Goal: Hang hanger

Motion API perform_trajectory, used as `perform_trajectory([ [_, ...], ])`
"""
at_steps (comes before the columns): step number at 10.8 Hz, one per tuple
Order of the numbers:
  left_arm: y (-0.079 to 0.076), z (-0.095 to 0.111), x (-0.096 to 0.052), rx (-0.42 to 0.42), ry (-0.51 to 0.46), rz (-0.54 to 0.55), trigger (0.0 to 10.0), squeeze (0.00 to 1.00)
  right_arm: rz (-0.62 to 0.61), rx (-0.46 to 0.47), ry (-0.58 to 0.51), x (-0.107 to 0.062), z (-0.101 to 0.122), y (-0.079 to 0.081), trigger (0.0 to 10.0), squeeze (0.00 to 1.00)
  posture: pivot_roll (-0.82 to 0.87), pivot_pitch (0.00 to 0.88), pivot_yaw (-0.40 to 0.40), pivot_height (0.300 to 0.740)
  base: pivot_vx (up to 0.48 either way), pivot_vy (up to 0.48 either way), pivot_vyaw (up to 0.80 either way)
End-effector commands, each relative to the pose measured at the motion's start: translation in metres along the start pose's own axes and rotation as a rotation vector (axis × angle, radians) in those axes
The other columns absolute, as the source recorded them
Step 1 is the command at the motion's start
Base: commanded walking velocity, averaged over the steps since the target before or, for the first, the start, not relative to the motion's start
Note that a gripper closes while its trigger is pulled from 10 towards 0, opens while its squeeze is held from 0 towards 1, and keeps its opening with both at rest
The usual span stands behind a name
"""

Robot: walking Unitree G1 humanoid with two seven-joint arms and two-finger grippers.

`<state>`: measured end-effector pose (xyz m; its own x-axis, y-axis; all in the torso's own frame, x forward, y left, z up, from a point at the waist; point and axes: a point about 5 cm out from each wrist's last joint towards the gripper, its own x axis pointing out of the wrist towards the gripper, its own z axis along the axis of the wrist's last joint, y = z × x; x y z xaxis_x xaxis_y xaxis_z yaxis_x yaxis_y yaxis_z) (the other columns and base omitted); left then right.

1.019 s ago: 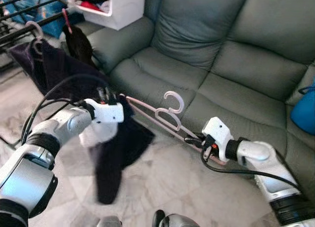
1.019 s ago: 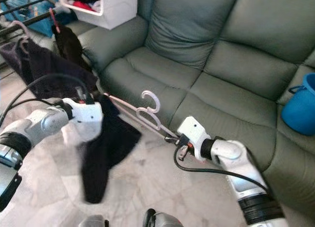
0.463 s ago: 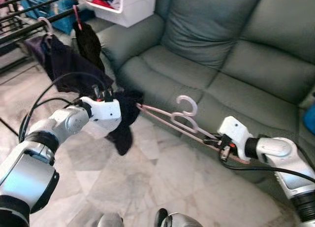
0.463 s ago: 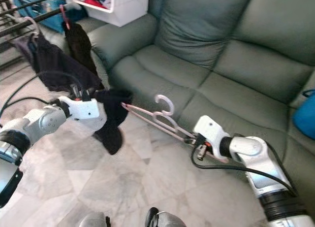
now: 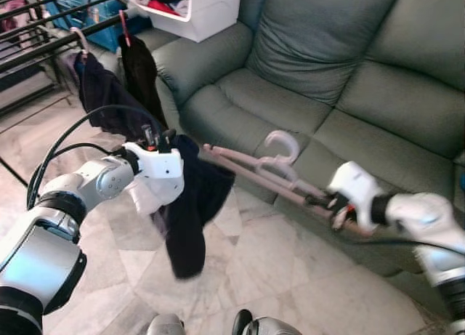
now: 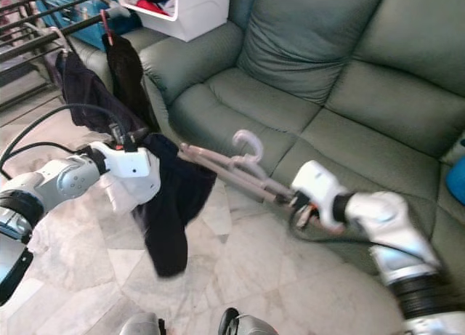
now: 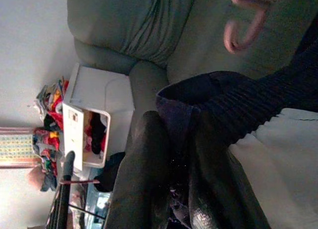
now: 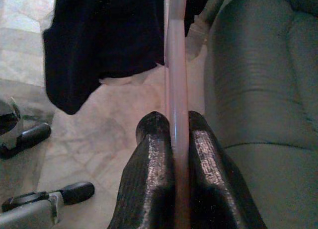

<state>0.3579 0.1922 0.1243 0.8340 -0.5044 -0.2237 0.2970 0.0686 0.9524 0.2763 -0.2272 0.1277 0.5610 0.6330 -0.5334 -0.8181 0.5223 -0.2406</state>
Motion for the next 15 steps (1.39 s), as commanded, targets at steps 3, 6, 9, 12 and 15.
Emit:
perform_trajectory([
  [3,0.014,0.000,0.001,0.012,-0.015,0.059,10.0,0.00,0.038,0.013,-0.029,-0.004,0.009,-0.001,10.0,0.00,-0.10,0.028,-0.032,0.740,0.000,0.000,0.00],
  [6,0.021,0.024,0.005,-0.031,-0.198,0.104,10.0,0.00,0.102,0.073,0.036,0.003,-0.014,0.012,10.0,0.00,-0.09,0.031,-0.036,0.740,0.000,0.000,0.00],
  [9,-0.004,0.032,0.000,-0.145,-0.269,-0.041,10.0,0.00,0.129,0.079,0.026,0.003,-0.010,0.012,10.0,0.00,-0.08,0.031,-0.038,0.740,0.000,0.000,0.00],
  [12,-0.025,0.029,0.010,-0.643,-0.126,0.044,10.0,0.00,0.108,0.077,-0.036,0.017,-0.004,0.022,10.0,0.00,-0.09,0.027,-0.033,0.740,0.000,0.000,0.00],
  [15,-0.054,0.022,0.001,-0.886,-0.011,0.120,10.0,0.00,0.197,0.106,-0.071,0.029,0.001,0.049,10.0,0.00,-0.08,0.030,-0.038,0.740,0.000,0.000,0.00],
])
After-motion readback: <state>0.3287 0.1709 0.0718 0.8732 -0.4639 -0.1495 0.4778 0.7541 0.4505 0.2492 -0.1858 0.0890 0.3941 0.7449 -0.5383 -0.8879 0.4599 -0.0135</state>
